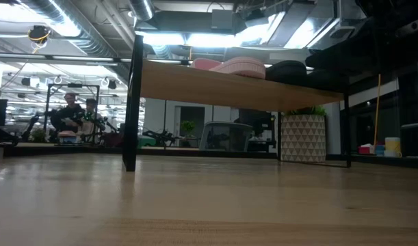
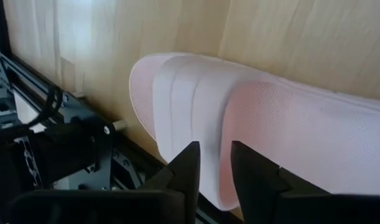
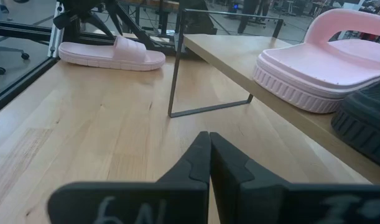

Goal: Pick and place slides into the shelf
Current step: Put the left pink slide on the shelf

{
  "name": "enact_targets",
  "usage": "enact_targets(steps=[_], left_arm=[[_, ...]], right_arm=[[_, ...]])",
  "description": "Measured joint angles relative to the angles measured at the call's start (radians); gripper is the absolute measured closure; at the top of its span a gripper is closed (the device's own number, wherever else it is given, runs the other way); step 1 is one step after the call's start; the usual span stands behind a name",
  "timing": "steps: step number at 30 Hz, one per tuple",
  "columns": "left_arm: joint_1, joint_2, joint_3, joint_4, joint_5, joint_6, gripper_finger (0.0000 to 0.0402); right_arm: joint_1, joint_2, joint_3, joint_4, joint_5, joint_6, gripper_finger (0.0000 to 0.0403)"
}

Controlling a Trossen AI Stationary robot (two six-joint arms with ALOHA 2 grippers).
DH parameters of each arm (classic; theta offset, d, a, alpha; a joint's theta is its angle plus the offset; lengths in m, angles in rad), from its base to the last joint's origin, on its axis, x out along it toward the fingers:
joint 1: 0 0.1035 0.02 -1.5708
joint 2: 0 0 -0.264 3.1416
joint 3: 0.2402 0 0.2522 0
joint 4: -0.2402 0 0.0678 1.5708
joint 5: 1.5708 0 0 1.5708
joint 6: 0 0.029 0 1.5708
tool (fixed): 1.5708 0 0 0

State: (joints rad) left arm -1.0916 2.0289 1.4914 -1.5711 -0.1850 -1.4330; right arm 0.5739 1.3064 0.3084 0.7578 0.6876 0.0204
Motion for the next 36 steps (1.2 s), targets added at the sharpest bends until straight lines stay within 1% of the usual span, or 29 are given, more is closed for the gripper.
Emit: enact_targets(steps=[7,15,22,26,30,36], left_arm=[[0.0,0.0,0.0,0.0,0.015,0.0,0.0326],[0.0,0.0,0.0,0.0,0.014,-0.005,0.0314],[0.0,0.0,0.0,0.0,-0.06,-0.007,0.0299],[0.0,0.0,-0.006,0.002,-0.06,-0.025,0.029],[-0.002,0.0,-0.046,0.006,-0.057,-0.052,0.0283],[0.0,0.0,-0.082,0.008,-0.007,-0.051,0.0281]], right_arm=[[0.0,0.0,0.0,0.0,0.0,0.0,0.0395],[0.0,0.0,0.0,0.0,0.0,0.0,0.0395],[0.0,0.0,0.0,0.0,0.0,0.0,0.0395],[0.0,0.0,0.0,0.0,0.0,0.0,0.0395],[0.0,0.0,0.0,0.0,0.0,0.001,0.0395],[0.0,0.0,0.0,0.0,0.0,0.002,0.0395]])
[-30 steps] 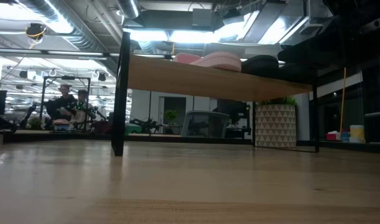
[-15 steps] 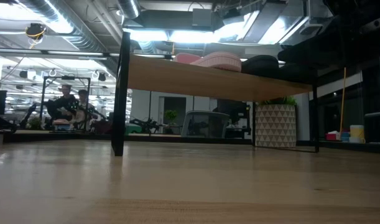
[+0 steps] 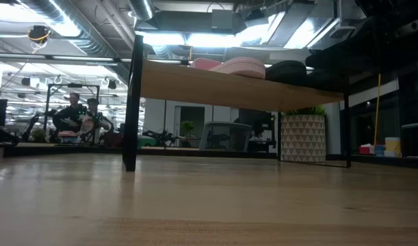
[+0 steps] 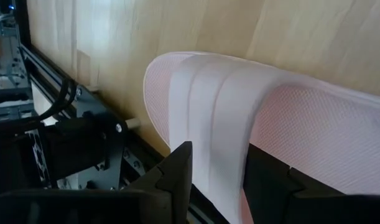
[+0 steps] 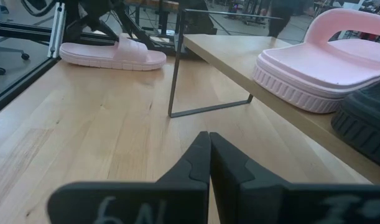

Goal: Pick and place slides into the shelf
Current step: Put the left pink slide on the shelf

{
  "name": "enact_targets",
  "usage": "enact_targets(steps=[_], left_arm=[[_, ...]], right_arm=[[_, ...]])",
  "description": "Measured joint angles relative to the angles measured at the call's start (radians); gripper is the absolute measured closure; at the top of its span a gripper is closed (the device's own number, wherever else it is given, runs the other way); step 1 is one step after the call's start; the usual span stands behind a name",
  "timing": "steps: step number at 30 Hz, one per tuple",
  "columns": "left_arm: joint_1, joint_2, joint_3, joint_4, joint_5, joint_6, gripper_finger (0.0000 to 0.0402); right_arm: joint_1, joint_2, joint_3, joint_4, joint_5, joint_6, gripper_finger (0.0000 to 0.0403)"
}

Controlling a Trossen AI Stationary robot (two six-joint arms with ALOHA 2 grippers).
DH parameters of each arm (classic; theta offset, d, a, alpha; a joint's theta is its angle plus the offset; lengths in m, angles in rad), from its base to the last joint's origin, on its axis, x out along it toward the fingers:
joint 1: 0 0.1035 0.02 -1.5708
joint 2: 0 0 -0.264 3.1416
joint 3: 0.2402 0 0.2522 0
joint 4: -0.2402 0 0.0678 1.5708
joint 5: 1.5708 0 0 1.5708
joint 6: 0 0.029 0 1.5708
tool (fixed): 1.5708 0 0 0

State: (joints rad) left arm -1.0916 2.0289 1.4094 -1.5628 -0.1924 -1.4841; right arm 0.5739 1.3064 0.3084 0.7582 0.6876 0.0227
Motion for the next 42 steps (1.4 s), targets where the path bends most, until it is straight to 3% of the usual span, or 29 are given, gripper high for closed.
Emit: enact_targets(steps=[13,20,26,42], left_arm=[[0.0,0.0,0.0,0.003,0.0,0.002,0.0287],[0.0,0.0,0.0,0.006,0.004,0.002,0.0339],[0.0,0.0,0.0,0.001,0.096,0.0,0.0392],[0.018,0.0,0.006,0.004,0.049,-0.102,0.0397]], right_arm=[[0.0,0.0,0.0,0.0,0.0,-0.001,0.0395],[0.0,0.0,0.0,0.0,0.0,-0.001,0.0395],[0.0,0.0,0.0,0.0,0.0,-0.001,0.0395],[0.0,0.0,0.0,0.0,0.0,-0.001,0.0395]])
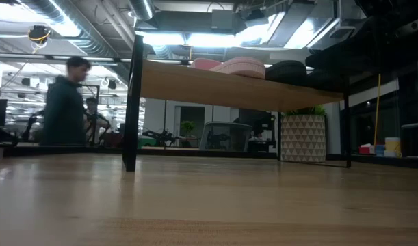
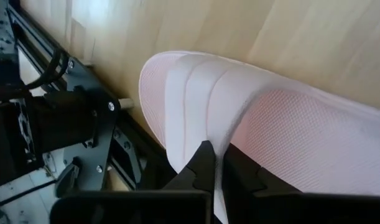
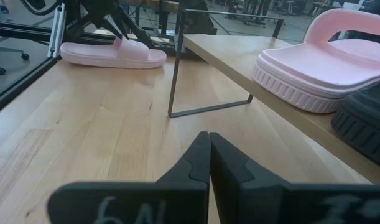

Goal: Pick and place slides into the shelf
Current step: Put the left pink slide on the shelf

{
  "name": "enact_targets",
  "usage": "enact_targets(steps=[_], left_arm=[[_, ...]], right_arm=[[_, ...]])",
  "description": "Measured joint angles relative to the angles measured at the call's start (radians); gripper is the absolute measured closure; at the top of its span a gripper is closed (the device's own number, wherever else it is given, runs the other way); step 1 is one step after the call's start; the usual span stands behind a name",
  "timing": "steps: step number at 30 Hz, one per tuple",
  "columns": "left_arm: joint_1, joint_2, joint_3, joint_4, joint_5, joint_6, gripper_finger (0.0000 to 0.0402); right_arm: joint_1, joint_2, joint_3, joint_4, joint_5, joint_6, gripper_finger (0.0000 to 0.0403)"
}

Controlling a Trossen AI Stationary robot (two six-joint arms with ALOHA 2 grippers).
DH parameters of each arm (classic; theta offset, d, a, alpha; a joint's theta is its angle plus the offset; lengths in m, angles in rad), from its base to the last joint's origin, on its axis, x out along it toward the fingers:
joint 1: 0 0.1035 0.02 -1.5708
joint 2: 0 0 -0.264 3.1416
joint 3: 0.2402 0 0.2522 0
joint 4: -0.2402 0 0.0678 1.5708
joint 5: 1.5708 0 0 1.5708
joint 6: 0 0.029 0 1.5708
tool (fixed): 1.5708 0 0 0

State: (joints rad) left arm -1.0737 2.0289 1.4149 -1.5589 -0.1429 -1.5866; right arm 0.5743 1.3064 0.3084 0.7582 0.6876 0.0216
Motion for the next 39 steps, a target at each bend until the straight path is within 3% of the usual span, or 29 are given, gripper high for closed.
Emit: enact_targets(steps=[9,21,27,39], left_arm=[[0.025,0.0,0.104,-0.01,-0.153,-0.008,0.0399],[0.084,0.0,0.2,-0.011,-0.198,0.005,0.0399],[0.118,-0.002,0.238,-0.011,-0.223,0.126,0.04],[0.161,-0.152,0.272,-0.014,-0.44,0.234,0.04]], right_arm=[[0.0,0.0,0.0,0.003,0.0,0.0,0.0395],[0.0,0.0,0.0,0.01,0.0,-0.001,0.0395],[0.0,0.0,0.0,0.011,0.0,0.0,0.0395],[0.0,0.0,0.0,0.018,0.0,0.0,0.0395]])
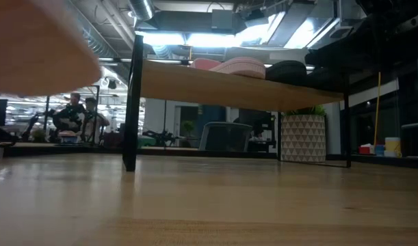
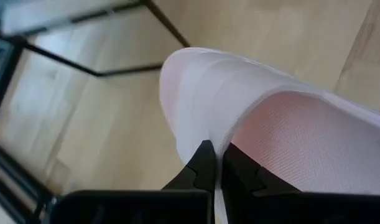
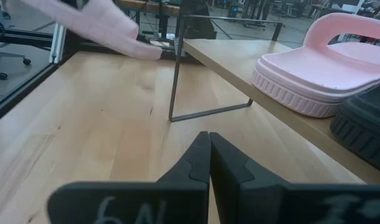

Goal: Pick and place slides into the shelf
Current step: Put the left pink slide on the shelf

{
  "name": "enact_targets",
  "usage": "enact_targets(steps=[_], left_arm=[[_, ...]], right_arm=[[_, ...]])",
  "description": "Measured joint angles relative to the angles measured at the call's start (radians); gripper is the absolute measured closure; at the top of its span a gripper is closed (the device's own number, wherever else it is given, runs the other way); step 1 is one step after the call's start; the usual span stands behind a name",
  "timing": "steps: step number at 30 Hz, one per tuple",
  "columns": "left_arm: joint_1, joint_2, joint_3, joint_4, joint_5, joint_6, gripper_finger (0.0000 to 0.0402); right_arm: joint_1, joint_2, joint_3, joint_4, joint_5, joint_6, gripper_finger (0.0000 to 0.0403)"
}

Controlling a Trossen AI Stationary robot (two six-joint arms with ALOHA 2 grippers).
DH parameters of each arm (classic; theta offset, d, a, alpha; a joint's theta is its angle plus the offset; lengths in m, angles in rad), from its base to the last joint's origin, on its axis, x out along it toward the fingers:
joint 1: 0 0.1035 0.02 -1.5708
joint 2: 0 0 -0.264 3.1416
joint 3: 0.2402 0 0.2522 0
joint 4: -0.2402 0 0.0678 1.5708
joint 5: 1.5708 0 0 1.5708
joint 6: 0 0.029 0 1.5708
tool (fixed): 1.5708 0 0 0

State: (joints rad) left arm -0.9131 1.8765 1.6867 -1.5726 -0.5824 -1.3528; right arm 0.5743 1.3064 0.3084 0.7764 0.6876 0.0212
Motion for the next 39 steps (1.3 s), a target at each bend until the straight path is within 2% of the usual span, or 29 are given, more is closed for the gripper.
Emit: enact_targets(steps=[8,20,22,29,39], left_arm=[[0.028,-0.098,0.0,0.001,-0.188,0.123,0.04],[0.13,-0.187,0.0,0.002,-0.357,0.342,0.04],[0.133,-0.199,0.0,-0.003,-0.384,0.351,0.04],[0.098,-0.202,0.0,0.002,-0.338,0.351,0.04],[0.106,-0.202,0.0,0.003,-0.523,0.335,0.04]], right_arm=[[0.0,0.0,0.0,0.0,0.0,0.0,0.0396],[0.0,0.0,0.0,0.0,0.0,0.003,0.0395],[0.0,0.0,0.0,0.0,0.0,0.003,0.0395],[0.0,0.0,0.0,-0.001,0.0,0.001,0.0395],[0.0,0.0,0.0,-0.001,0.0,0.003,0.0395]])
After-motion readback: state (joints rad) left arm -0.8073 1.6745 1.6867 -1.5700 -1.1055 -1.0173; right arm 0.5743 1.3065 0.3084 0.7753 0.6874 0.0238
